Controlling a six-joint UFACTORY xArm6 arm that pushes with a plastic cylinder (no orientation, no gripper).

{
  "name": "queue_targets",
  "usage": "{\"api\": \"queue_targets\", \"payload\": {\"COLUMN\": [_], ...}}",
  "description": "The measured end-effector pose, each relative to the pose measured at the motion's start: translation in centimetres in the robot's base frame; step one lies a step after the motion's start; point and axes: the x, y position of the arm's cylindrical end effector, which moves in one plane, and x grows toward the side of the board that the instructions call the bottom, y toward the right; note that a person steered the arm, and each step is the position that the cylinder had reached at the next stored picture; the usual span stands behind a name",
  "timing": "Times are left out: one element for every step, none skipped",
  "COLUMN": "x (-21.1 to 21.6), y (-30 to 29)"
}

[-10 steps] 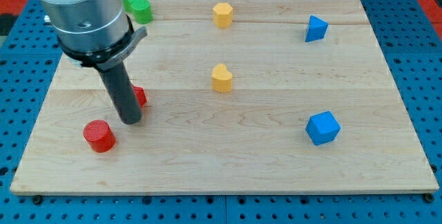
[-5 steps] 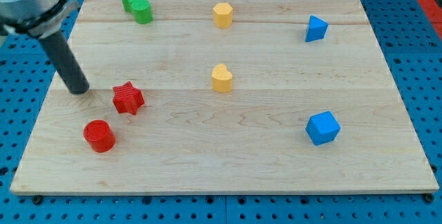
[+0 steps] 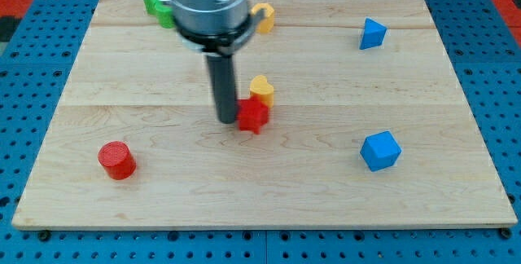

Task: Push the red star to the center right

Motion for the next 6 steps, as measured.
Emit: {"api": "queue_targets", "payload": {"x": [0.0, 0.0, 0.0, 0.0, 0.0, 0.0], "y": [5.2, 10.4, 15.5, 20.3, 23.0, 24.4]}}
